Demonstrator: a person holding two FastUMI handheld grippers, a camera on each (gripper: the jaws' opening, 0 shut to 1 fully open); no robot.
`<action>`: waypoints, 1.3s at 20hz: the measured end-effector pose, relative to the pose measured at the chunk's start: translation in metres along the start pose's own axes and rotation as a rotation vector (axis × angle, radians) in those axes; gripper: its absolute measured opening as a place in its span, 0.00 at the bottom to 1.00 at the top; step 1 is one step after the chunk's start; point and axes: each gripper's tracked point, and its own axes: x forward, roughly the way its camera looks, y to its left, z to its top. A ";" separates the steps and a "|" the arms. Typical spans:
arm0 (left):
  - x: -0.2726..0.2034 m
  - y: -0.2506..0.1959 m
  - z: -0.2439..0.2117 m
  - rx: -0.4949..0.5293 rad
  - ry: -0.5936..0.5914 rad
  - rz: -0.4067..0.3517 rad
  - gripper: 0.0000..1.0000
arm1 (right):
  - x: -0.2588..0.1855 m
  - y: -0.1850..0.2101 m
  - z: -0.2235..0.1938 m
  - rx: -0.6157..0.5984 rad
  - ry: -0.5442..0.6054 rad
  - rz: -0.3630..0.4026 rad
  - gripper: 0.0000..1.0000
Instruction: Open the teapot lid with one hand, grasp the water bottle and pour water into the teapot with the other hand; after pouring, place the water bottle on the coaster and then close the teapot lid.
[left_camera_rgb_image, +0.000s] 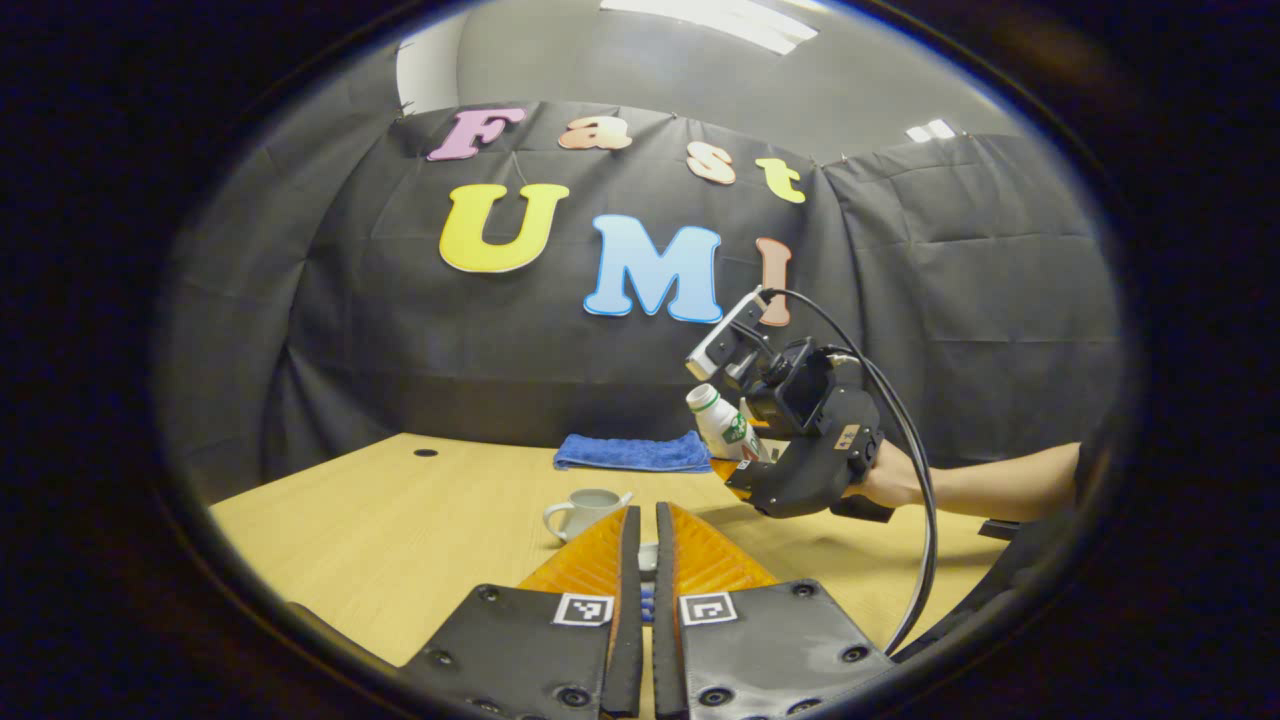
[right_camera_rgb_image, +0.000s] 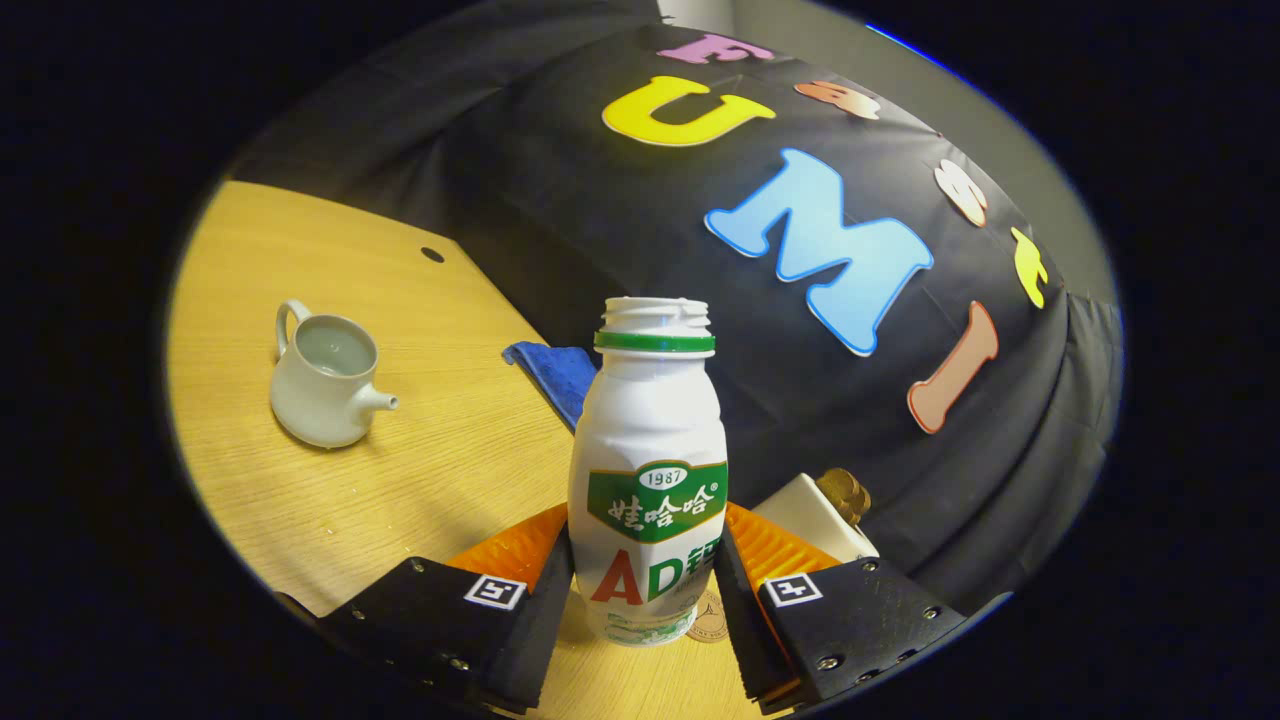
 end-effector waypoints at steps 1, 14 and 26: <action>-0.004 0.007 0.001 -0.005 -0.003 0.013 0.14 | 0.003 0.005 0.005 -0.048 -0.007 0.001 0.72; -0.022 0.028 -0.009 0.000 0.003 0.053 0.14 | 0.014 0.041 0.037 -0.504 -0.078 -0.011 0.72; -0.023 0.042 -0.012 0.008 0.014 0.080 0.10 | 0.012 0.042 0.046 -0.819 -0.120 -0.049 0.71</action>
